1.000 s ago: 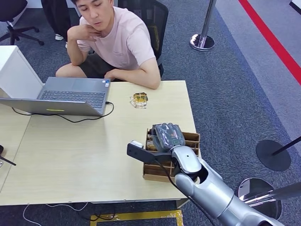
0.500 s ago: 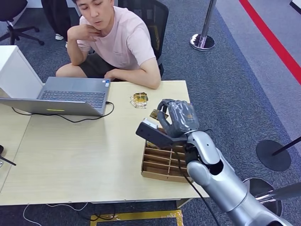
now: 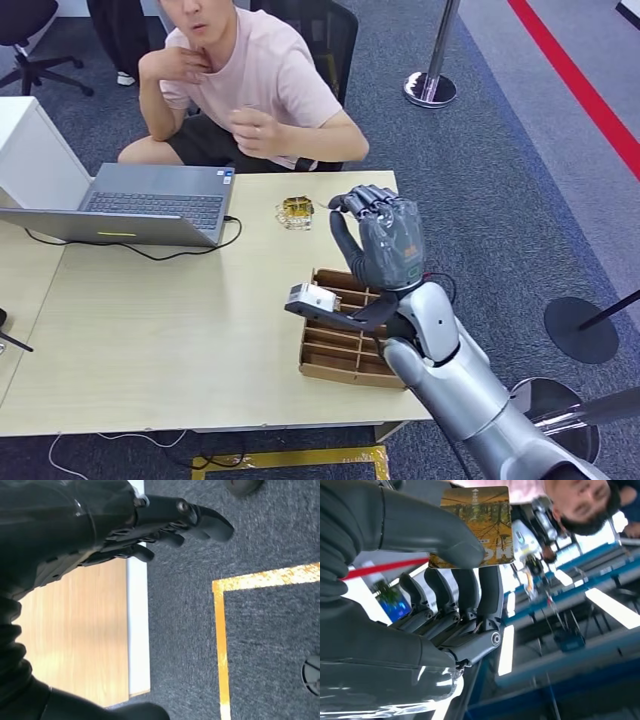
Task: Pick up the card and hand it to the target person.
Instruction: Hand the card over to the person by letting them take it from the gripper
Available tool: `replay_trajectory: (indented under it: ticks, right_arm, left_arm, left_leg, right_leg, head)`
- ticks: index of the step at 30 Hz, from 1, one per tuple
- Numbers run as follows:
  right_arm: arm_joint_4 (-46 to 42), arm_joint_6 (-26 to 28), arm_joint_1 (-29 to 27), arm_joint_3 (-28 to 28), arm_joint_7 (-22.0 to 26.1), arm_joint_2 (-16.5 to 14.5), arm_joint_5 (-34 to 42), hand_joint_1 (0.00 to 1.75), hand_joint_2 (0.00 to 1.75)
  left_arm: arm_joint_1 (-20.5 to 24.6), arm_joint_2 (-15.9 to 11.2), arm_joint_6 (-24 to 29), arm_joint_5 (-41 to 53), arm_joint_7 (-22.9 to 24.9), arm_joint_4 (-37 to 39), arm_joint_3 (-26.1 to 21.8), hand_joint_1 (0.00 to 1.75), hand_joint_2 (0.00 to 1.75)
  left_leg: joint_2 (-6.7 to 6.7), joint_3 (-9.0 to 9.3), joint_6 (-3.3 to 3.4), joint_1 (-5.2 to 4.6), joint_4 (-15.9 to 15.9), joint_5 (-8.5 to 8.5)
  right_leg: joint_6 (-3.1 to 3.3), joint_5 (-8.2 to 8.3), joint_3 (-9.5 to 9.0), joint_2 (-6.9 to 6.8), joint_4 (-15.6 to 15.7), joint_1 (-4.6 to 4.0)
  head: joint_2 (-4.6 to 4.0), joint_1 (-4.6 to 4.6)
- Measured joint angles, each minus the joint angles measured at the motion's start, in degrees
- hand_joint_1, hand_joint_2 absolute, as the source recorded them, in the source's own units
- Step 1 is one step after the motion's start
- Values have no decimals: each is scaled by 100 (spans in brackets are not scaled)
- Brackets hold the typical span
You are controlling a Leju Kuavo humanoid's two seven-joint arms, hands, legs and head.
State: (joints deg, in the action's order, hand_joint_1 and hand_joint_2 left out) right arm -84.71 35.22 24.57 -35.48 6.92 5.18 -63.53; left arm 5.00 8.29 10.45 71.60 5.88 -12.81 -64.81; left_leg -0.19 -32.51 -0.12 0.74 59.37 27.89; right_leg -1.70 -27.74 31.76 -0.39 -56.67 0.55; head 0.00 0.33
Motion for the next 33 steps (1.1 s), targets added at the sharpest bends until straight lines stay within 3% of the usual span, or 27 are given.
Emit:
replay_trajectory:
  ticks: [3,9,16,22,26,27,31,33]
  right_arm:
    - [718,383,94,65,331,-332,-516,140,175]
    - [1997,431,486,650,638,-1003,-1092,140,175]
    - [3261,442,1047,1075,393,-1474,-1513,140,175]
    - [3931,449,1307,1166,265,-1665,-1616,140,175]
    - [4142,450,1372,1170,224,-1705,-1613,0,175]
    - [4198,450,1397,1169,198,-1712,-1610,0,175]
    - [4455,452,1532,1168,88,-1739,-1594,0,175]
    - [4539,452,1580,1168,66,-1746,-1586,0,175]
  left_arm:
    - [7,-2,-11,89,-15,0,3,0,175]
    - [7,-16,-35,161,-32,-1,12,0,175]
    - [7,-32,-58,215,-22,0,15,0,175]
    - [6,-32,-104,211,-22,0,15,0,175]
    - [6,-34,-147,208,-62,0,15,0,175]
    - [6,-36,-158,208,-84,0,15,0,175]
    - [5,-48,-108,201,-128,0,15,0,0]
    - [5,-58,-59,179,-125,0,15,0,0]
  left_leg:
    - [0,-1,-2,0,0,-2]
    - [0,0,-3,0,1,-3]
    - [0,0,-3,0,1,-2]
    - [0,-1,-3,0,1,-2]
    - [0,-1,-3,-1,1,-2]
    - [0,-1,-3,-1,1,-2]
    - [0,-1,-3,-1,1,-2]
    - [0,0,-3,0,1,-2]
  right_leg:
    - [0,0,0,0,-1,0]
    - [1,1,0,-1,-1,1]
    - [1,1,1,0,-1,0]
    - [1,1,1,-1,-1,1]
    - [1,1,2,0,-1,1]
    - [1,1,2,-1,-1,1]
    - [1,1,2,0,-1,1]
    - [1,1,2,-1,-1,1]
  head:
    - [0,1]
    - [0,1]
    - [0,1]
    - [0,0]
    - [0,1]
    - [0,1]
    - [0,0]
    - [0,0]
